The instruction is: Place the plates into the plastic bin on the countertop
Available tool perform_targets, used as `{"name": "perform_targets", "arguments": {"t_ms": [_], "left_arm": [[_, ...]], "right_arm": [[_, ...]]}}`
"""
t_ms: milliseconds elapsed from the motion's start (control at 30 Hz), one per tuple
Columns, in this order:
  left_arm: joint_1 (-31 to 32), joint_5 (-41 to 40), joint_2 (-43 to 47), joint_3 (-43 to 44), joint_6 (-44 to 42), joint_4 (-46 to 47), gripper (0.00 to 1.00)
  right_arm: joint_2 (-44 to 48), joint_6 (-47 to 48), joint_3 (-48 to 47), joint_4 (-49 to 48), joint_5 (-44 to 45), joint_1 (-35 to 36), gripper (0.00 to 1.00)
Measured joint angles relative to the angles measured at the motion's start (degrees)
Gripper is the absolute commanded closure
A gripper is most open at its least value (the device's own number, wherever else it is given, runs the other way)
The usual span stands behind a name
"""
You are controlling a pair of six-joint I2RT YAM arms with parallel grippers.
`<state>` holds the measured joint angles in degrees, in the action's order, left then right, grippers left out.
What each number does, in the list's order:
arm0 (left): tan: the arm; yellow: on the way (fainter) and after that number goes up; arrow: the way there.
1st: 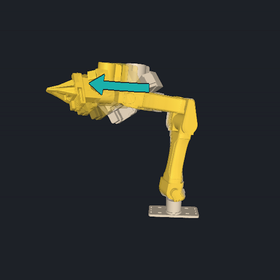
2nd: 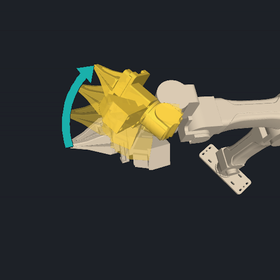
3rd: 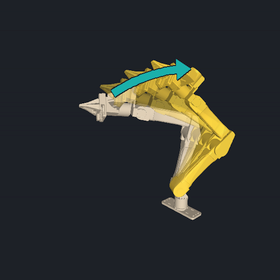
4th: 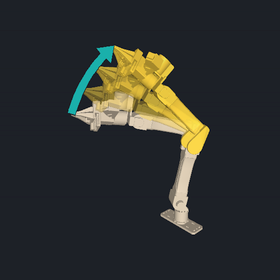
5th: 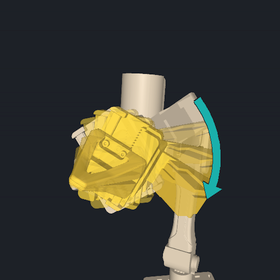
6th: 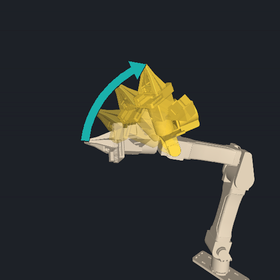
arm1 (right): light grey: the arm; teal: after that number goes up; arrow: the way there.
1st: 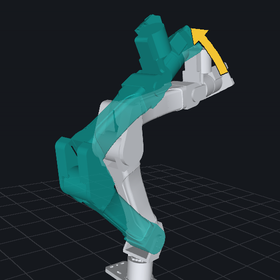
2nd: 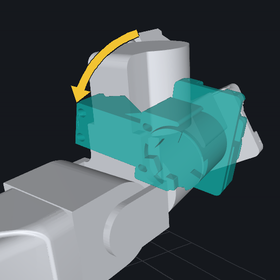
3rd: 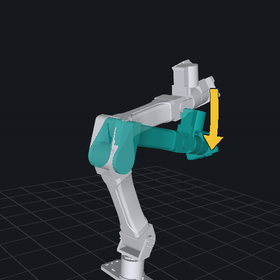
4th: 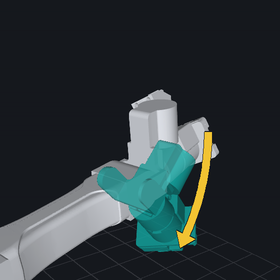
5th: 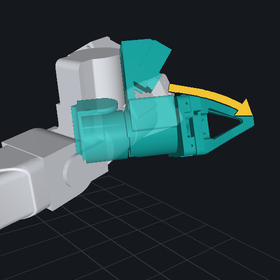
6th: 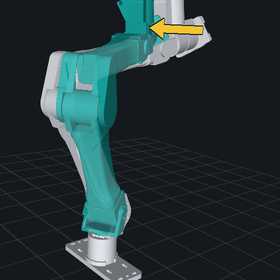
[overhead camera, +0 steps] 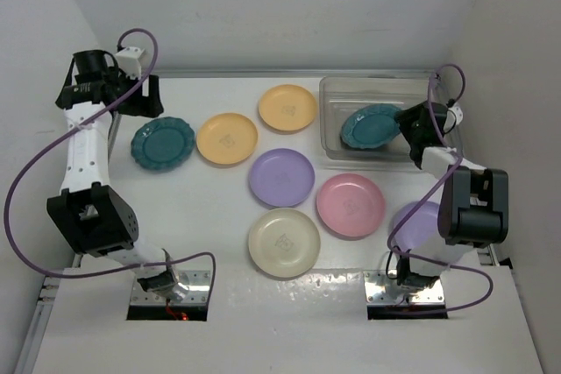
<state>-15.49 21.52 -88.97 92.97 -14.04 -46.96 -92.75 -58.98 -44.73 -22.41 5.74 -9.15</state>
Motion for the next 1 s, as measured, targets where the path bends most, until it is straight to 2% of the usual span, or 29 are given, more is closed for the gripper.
{"name": "perform_targets", "arguments": {"t_ms": [67, 100, 233, 333, 533, 600, 700, 867, 1000], "left_arm": [[-1.97, -0.85, 0.17, -2.05, 1.09, 1.33, 0.14], [-3.08, -1.49, 0.02, -3.21, 1.84, 2.1, 0.14], [-6.91, -4.15, -2.84, -6.62, 4.28, 4.52, 0.13], [-9.55, -6.64, -8.66, -7.13, 5.68, 6.88, 0.12], [-12.17, -8.98, -23.04, -6.01, 7.74, 9.84, 0.12], [-12.87, -8.33, -27.43, -4.9, 8.5, 10.54, 0.15], [-14.67, -4.61, -32.09, -2.97, 9.4, 10.97, 0.27], [-17.7, 3.96, -34.56, -1.03, 10.1, 12.13, 0.44], [-19.56, 11.98, -36.87, 0.46, 10.14, 11.52, 0.56]], "right_arm": [[0.0, 1.46, -2.19, 2.25, 0.63, -0.11, 0.35], [0.0, 2.34, -3.28, 3.61, 0.98, -0.11, 0.26], [-0.17, 6.75, -8.24, 10.6, 2.8, -0.11, 0.12], [-0.63, 11.41, -13.53, 16.06, 5.16, 0.2, 0.0], [0.31, 21.44, -18.23, 23.78, 11.87, 4.13, 0.0], [2.27, 23.76, -17.84, 25.0, 12.04, 6.1, 0.0], [7.45, 26.43, -15.82, 24.37, 12.04, 9.75, 0.0], [15.5, 28.11, -13.14, 20.15, 11.52, 15.8, 0.0], [18.49, 27.69, -12.07, 17.49, 11.87, 16.52, 0.0]]}}
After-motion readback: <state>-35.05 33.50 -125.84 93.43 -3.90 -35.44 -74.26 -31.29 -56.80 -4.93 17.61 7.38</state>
